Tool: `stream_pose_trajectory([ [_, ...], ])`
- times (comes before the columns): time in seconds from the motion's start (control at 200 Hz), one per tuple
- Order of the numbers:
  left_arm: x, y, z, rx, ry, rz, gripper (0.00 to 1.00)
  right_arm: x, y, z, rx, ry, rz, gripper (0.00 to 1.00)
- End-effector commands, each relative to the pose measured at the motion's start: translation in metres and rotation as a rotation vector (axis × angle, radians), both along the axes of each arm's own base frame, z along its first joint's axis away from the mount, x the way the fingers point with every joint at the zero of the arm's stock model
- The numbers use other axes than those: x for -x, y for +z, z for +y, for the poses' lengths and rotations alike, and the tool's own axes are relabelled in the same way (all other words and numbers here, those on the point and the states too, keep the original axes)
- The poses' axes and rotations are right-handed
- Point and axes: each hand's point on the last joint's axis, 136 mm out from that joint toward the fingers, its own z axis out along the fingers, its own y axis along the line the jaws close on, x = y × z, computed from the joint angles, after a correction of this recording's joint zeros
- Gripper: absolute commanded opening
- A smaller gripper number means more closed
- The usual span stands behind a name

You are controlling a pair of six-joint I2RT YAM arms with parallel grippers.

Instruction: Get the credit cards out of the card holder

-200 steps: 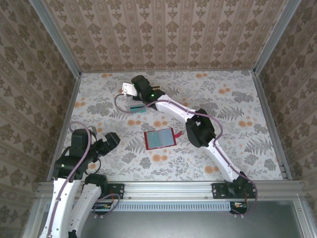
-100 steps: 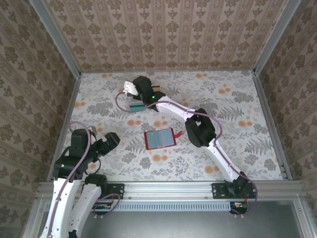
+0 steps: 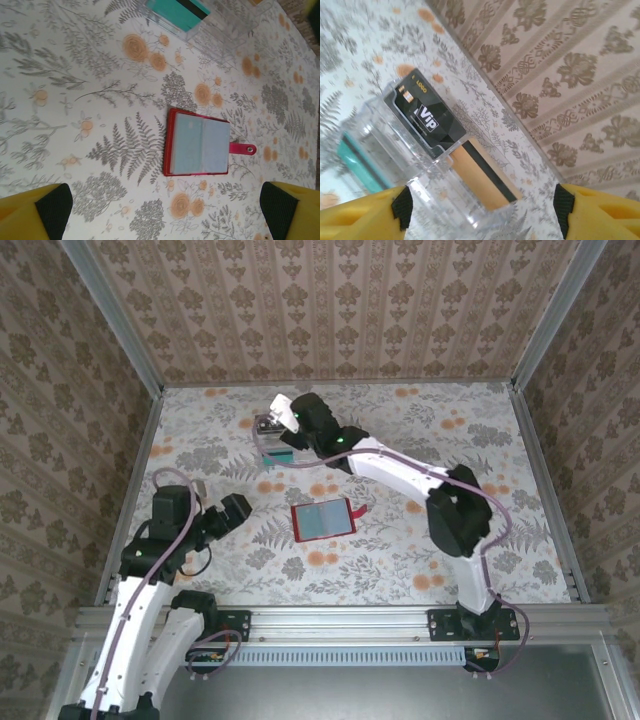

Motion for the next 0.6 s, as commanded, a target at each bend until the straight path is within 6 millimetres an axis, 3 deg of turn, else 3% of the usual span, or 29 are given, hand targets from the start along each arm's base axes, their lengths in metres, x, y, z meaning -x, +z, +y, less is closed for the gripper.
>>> stream_pose_trajectory([
  [0.0, -0.024, 0.008, -0.017, 0.073, -0.052, -0.076, 1.00, 0.029, 0.013, -0.015, -0.199, -0.066, 0.124, 0.73],
  [0.15, -0.041, -0.006, -0.033, 0.134, -0.075, -0.036, 0.90, 0.065, -0.005, -0.045, -0.269, -0.190, 0.324, 0.64],
  [0.415, -0.051, -0.047, -0.077, 0.157, -0.146, 0.093, 0.79, 0.136, -0.074, -0.083, -0.385, -0.326, 0.625, 0.61],
  [0.595, -0.046, -0.071, -0.111, 0.168, -0.211, 0.147, 0.68, 0.171, -0.122, -0.092, -0.454, -0.376, 0.805, 0.41],
])
